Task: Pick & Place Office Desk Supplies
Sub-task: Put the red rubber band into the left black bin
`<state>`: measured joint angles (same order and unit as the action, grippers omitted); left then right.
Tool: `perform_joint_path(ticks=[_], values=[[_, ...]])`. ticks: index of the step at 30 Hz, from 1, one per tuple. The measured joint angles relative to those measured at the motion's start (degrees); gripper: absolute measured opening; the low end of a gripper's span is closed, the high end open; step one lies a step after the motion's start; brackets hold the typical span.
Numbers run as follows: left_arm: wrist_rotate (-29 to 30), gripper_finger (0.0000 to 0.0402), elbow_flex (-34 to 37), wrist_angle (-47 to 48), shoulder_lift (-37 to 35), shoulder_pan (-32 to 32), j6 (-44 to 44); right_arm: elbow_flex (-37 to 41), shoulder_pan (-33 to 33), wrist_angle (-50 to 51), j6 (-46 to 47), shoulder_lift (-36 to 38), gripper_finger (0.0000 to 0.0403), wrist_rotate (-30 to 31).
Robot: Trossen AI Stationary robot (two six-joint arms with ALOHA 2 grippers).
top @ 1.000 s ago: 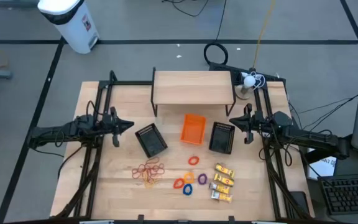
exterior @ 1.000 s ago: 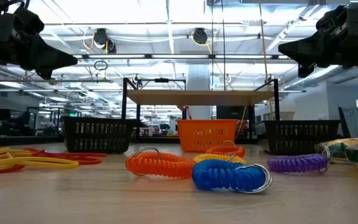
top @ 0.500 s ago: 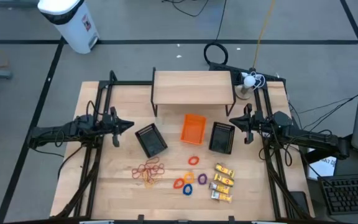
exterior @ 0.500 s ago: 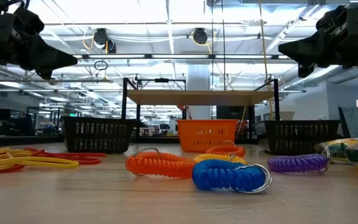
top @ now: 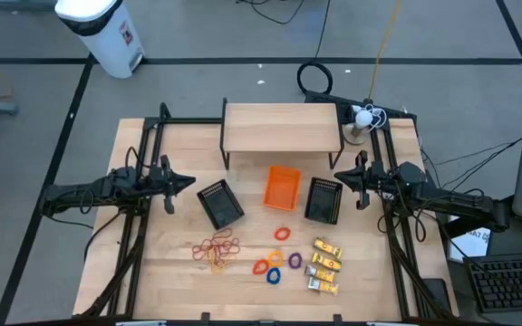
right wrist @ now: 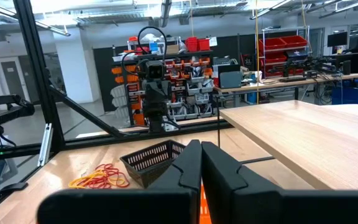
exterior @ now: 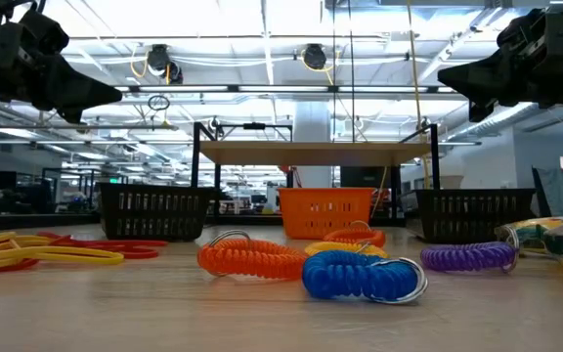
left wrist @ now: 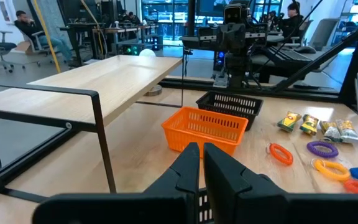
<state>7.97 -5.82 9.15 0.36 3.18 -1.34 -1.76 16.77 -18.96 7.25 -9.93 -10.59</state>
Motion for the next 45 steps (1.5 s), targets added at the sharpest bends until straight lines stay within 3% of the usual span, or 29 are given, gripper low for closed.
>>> perform_joint_path(ticks=[12,19,26,32,39,45], values=[[-0.5,0.0026,0.0,-3.4,0.0,0.0,-10.9,0.0,0.0,0.0,0.0,0.0,0.0,0.0],[0.6,0.0026,0.0,-5.1,0.0,0.0,-11.5,0.0,0.0,-0.1,-0.6,0.0,0.0,0.0],[-0.7,0.001,-3.6,-0.1,1.7,-0.6,-14.9,0.0,0.0,-2.5,-6.3,0.0,0.0,0.0],[1.6,0.0002,-11.7,3.2,14.9,-3.4,-16.3,0.0,0.0,-8.9,-6.0,0.0,0.0,0.0],[1.4,0.0002,-23.1,23.5,38.1,-7.3,-25.9,0.0,0.0,-14.0,-6.0,-0.3,0.0,0.0],[-1.4,0.0009,-27.6,32.2,53.0,-13.2,-32.4,0.0,0.0,-12.3,-2.1,-1.9,0.0,0.0]])
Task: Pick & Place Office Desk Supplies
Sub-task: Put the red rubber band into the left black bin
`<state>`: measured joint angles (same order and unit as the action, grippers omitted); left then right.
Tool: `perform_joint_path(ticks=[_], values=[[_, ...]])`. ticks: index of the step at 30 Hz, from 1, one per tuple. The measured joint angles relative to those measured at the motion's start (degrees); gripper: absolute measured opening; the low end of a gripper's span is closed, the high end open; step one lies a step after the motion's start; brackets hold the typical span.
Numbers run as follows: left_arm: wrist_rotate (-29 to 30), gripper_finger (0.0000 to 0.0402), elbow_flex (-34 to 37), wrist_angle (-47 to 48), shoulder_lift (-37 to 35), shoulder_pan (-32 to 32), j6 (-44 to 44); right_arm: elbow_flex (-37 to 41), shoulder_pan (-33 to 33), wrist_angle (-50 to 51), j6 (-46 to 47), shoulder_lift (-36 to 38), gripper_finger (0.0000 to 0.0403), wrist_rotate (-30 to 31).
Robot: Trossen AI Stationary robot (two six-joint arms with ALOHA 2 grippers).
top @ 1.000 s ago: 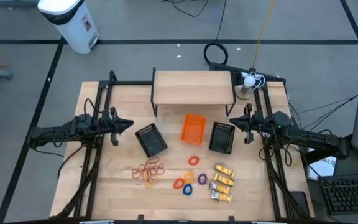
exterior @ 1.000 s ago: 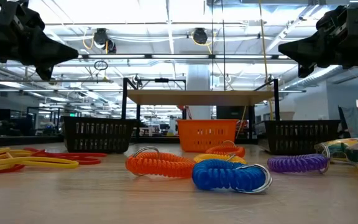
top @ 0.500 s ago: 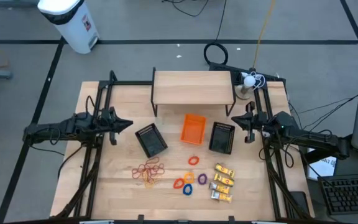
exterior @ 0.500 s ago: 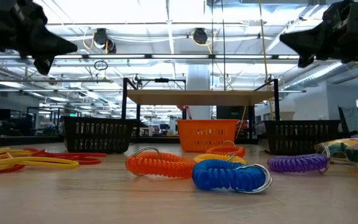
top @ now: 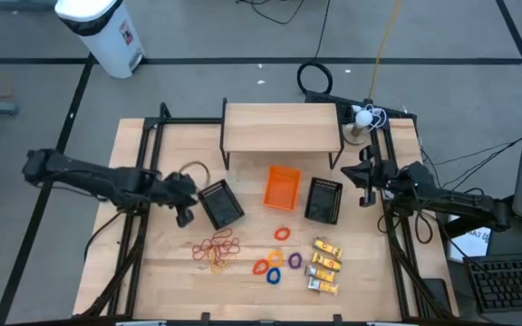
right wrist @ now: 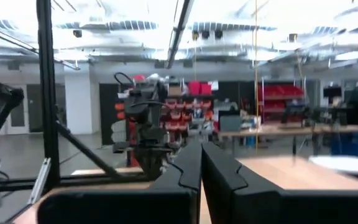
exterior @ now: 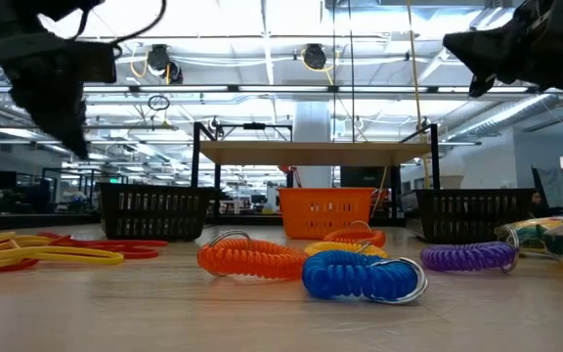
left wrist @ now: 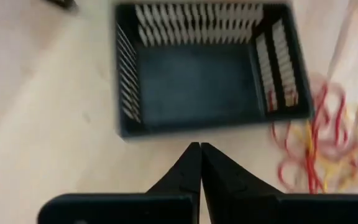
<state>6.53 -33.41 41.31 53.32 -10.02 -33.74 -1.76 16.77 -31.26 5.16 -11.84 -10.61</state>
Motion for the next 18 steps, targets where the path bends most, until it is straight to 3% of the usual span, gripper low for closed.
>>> perform_joint_path(ticks=[4,11,18], values=[[-4.4,0.0009,-1.2,0.2,6.2,-5.3,-5.1,0.0,0.0,2.9,-1.3,-2.2,0.0,0.0],[-1.7,0.001,-1.6,-4.7,13.8,-17.4,-15.5,0.0,0.0,-0.4,-9.0,-6.2,0.0,0.2],[-2.0,0.0027,-1.6,-10.9,18.8,-25.8,-26.4,0.0,0.0,-5.8,-9.6,-8.2,0.0,0.3]])
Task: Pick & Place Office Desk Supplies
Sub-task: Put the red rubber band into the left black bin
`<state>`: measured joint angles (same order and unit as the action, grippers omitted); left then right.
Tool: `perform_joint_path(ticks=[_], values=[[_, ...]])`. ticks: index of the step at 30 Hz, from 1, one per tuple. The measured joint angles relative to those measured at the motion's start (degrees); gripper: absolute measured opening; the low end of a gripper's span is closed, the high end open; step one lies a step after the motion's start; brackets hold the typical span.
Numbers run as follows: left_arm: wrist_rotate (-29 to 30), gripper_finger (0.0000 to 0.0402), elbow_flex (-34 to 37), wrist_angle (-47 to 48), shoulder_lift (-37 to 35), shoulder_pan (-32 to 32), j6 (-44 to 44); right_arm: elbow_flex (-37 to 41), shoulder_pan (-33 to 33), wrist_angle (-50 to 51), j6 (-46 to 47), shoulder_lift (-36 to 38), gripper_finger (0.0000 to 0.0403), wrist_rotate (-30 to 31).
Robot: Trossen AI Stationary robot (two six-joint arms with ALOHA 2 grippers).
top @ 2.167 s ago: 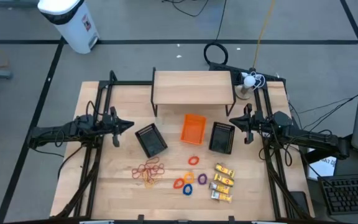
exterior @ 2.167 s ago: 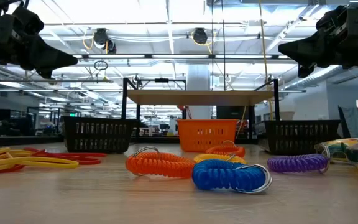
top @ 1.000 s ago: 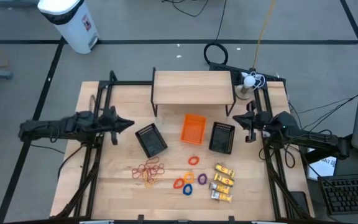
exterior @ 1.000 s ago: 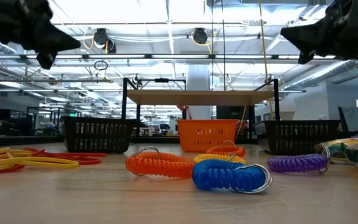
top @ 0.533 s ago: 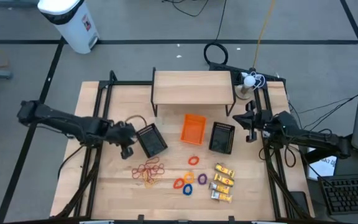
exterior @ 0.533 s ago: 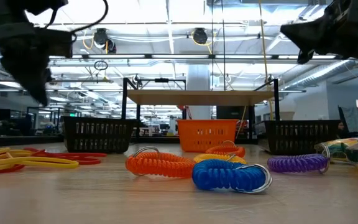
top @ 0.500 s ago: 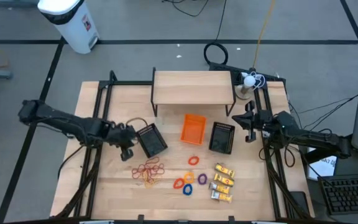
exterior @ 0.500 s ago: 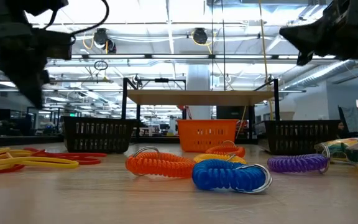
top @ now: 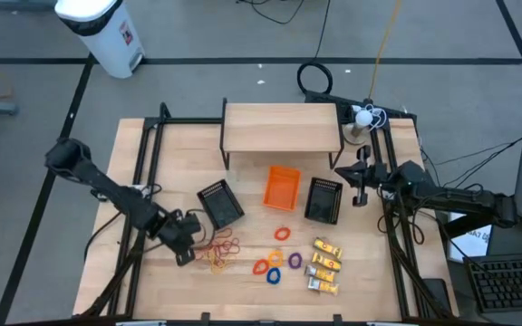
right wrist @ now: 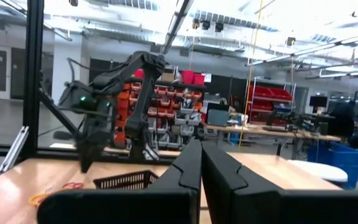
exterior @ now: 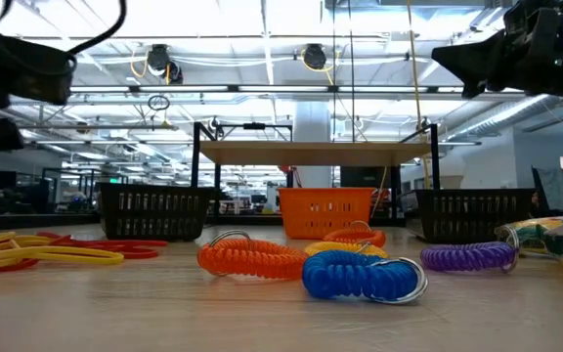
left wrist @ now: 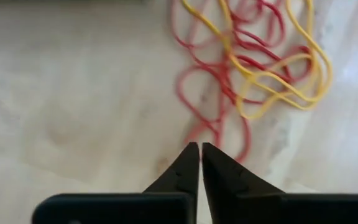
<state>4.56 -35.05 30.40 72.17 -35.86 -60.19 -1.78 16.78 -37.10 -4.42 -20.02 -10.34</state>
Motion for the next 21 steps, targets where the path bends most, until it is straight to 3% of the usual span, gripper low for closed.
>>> perform_joint_path(ticks=[8,16,21], values=[[6.2,0.0096,-3.7,-2.0,4.6,-4.8,7.4,0.0,0.0,-0.5,-2.7,-0.1,0.0,0.0],[4.0,0.0149,-8.7,3.4,11.3,-4.7,8.4,0.0,0.0,-0.4,-2.3,-0.2,0.0,0.0],[2.3,0.0146,-9.1,5.2,14.6,-4.6,6.9,0.0,0.0,-0.4,-2.3,-0.2,0.0,0.0]])
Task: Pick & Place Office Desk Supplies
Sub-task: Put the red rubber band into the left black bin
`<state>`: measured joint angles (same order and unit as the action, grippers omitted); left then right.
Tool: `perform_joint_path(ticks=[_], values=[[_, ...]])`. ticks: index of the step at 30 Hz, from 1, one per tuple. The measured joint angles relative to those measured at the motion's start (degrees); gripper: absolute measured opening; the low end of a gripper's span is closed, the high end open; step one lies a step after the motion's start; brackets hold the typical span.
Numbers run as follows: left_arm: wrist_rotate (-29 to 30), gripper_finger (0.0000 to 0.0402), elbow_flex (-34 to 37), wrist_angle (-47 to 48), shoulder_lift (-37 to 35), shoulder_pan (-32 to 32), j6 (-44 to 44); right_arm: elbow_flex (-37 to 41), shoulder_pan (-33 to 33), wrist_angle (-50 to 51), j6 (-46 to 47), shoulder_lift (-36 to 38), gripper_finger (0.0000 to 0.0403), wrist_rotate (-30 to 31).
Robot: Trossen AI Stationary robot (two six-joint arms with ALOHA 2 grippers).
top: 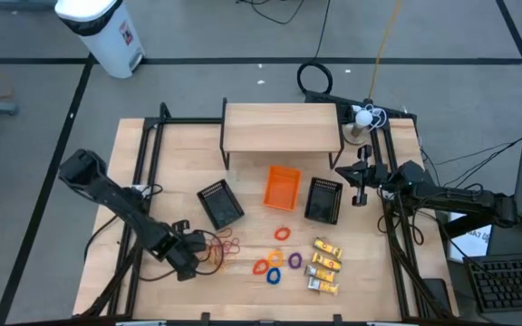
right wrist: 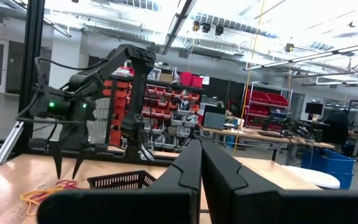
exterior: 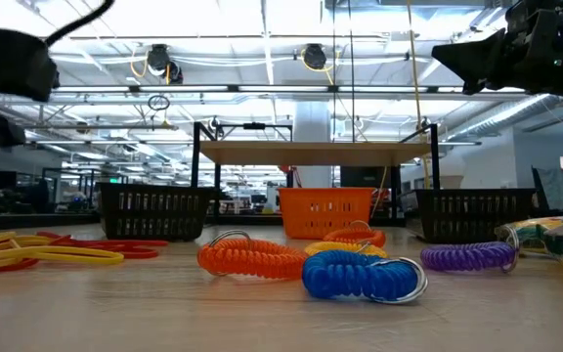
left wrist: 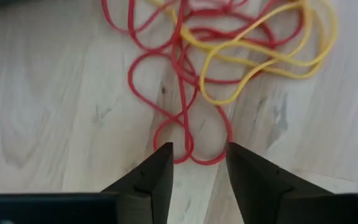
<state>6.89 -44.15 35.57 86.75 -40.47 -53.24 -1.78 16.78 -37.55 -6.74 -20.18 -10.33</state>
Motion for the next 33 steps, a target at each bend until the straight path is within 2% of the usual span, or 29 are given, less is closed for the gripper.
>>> perform_joint_path(ticks=[12,33], values=[[-0.4,0.0116,0.0,0.0,0.3,1.4,0.6,0.0,0.0,0.0,0.0,0.0,0.0,0.0],[-0.5,0.0115,0.0,0.6,0.3,1.9,1.5,0.0,0.0,0.0,0.0,0.0,0.0,0.0]])
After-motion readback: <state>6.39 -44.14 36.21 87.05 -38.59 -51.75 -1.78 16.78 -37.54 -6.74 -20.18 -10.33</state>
